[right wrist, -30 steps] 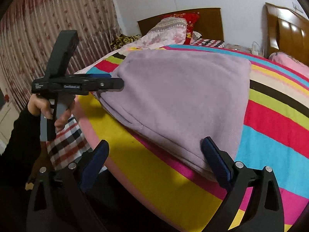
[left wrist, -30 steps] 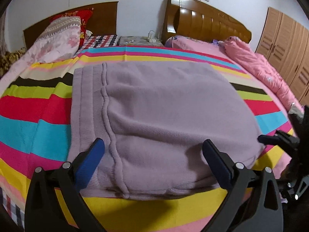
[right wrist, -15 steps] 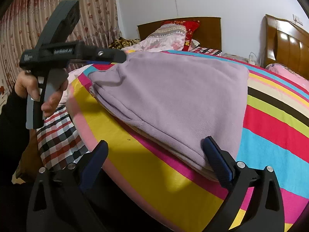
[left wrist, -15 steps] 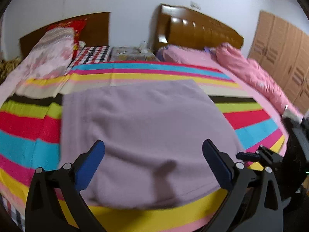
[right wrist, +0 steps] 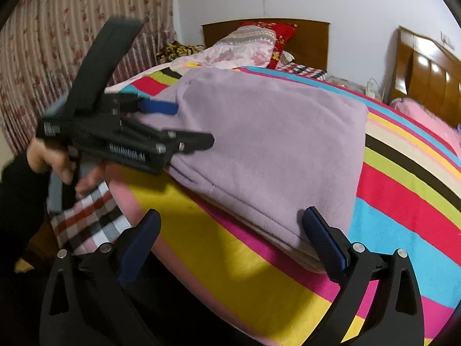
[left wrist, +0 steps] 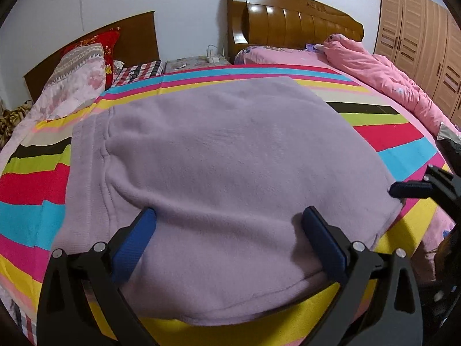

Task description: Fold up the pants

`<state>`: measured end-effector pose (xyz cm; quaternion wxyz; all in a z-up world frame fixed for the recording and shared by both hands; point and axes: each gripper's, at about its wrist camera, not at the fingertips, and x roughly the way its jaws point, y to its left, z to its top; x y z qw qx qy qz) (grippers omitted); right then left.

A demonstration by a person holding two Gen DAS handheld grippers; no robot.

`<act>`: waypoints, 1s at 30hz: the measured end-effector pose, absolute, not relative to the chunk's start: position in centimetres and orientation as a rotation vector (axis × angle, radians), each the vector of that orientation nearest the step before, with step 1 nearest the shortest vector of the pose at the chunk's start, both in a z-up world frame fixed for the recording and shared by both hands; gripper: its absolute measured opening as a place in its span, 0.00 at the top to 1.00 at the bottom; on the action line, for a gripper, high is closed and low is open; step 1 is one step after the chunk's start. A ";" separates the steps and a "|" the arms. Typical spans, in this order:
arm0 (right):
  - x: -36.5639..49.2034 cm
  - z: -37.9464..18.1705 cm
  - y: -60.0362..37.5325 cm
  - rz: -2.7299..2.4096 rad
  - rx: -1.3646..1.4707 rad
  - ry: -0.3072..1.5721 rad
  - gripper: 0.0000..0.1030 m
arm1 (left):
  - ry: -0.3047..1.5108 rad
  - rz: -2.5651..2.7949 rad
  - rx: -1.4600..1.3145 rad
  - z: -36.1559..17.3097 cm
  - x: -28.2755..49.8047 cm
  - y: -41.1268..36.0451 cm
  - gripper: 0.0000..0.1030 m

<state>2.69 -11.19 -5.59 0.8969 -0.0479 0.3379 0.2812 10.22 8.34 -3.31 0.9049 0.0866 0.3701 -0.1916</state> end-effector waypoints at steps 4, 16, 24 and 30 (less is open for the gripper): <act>3.0 -3.9 -12.1 0.593 -0.071 0.650 0.06 | 0.758 -0.402 0.177 -3.4 10.2 8.5 0.02; 3.0 -7.2 -11.2 0.578 -0.110 0.682 0.05 | 0.746 -0.412 0.179 -3.4 10.1 8.9 0.02; 1.3 -4.7 -13.5 0.545 -0.026 0.712 0.06 | 0.683 -0.353 0.203 -1.4 6.6 9.8 0.02; -1.9 -1.5 -17.7 0.377 0.119 0.525 0.06 | 0.349 -0.072 0.268 4.2 -3.1 11.3 0.01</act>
